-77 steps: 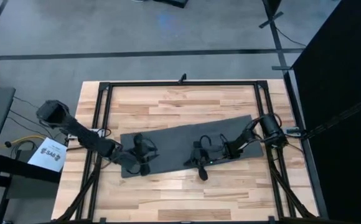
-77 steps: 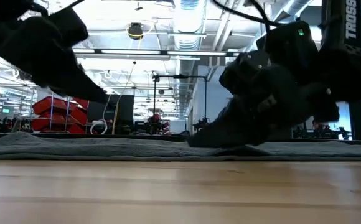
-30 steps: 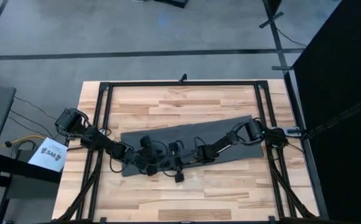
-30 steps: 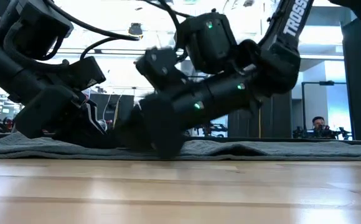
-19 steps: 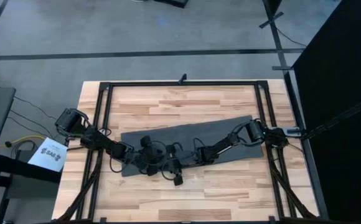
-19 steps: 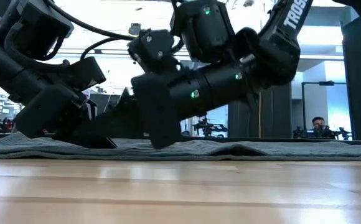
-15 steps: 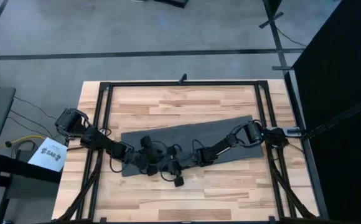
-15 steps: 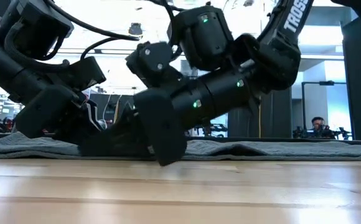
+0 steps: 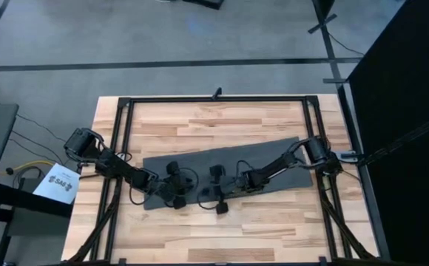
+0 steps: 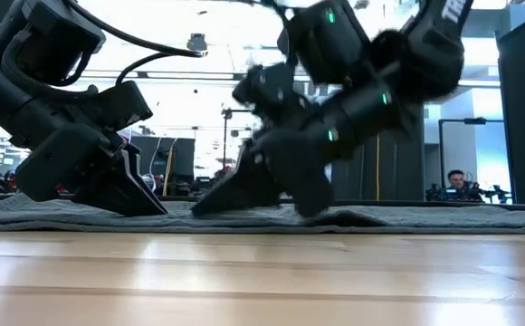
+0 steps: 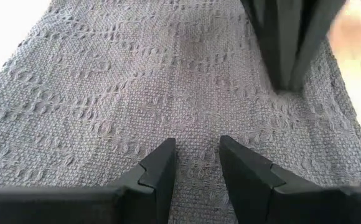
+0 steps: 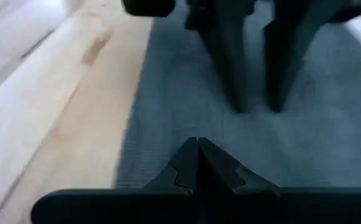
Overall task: Roll towel
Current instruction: Roll the gray towel
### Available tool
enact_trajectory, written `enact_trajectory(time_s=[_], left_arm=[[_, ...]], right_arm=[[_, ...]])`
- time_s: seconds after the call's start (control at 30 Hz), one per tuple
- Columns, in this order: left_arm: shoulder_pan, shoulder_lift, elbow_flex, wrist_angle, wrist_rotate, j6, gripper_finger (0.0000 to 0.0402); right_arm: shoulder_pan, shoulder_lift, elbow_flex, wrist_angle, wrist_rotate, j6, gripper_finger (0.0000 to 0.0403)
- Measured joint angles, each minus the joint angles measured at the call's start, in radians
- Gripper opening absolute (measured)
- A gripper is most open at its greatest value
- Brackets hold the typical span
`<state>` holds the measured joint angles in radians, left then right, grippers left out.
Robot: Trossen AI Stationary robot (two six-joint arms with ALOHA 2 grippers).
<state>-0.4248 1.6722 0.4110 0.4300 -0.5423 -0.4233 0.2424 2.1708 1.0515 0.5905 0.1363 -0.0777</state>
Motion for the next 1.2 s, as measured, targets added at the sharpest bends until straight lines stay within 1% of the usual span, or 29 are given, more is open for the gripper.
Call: enact_trajectory(time_s=[0.1,0.23,0.37,0.57,0.63,0.7,0.73,0.8,0.9,0.93,1.0,1.1,1.13,1.2], left_arm=[[0.0,0.0,0.0,-0.001,0.0,-0.002,0.0114],[0.0,-0.001,0.001,-0.001,0.014,-0.009,0.0114],[0.003,-0.001,0.001,-0.003,0.013,-0.017,0.0114],[0.001,-0.009,0.0,-0.006,0.021,-0.032,0.0114],[-0.002,-0.034,0.0,-0.018,0.046,-0.035,0.0114],[-0.011,-0.077,-0.004,-0.04,0.08,-0.035,0.0114],[-0.016,-0.102,-0.004,-0.058,0.102,-0.036,0.0114],[-0.028,-0.169,-0.005,-0.106,0.11,-0.036,0.0114],[-0.045,-0.278,-0.004,-0.182,0.104,-0.037,0.0114],[-0.05,-0.309,-0.004,-0.208,0.099,-0.035,0.0114],[-0.053,-0.369,-0.004,-0.209,0.081,-0.002,0.0114],[-0.021,-0.405,-0.001,-0.156,-0.002,0.108,0.0114],[0.008,-0.401,-0.001,-0.139,-0.019,0.143,0.0114],[0.074,-0.372,-0.001,-0.075,-0.022,0.176,0.0114]], right_arm=[[0.022,0.063,0.011,0.091,-0.033,0.074,0.0],[0.058,0.059,0.007,0.121,-0.043,0.044,0.0],[0.066,0.013,0.003,0.059,-0.06,0.016,0.0],[0.06,-0.025,0.004,-0.065,0.043,0.002,0.0],[0.064,-0.059,0.003,-0.131,0.069,0.001,0.0],[0.068,-0.113,0.001,-0.197,0.074,-0.002,0.0],[0.07,-0.148,-0.011,-0.222,0.074,-0.004,0.0],[0.073,-0.227,-0.067,-0.225,0.078,-0.003,0.0],[0.069,-0.329,-0.212,-0.13,0.086,0.036,0.0],[0.068,-0.35,-0.268,-0.065,0.092,0.058,0.0],[0.068,-0.36,-0.372,0.105,0.098,0.104,0.0],[0.075,-0.296,-0.47,0.352,0.099,0.176,0.0],[0.079,-0.26,-0.481,0.405,0.098,0.194,0.0],[0.089,-0.181,-0.478,0.487,0.098,0.221,0.0]])
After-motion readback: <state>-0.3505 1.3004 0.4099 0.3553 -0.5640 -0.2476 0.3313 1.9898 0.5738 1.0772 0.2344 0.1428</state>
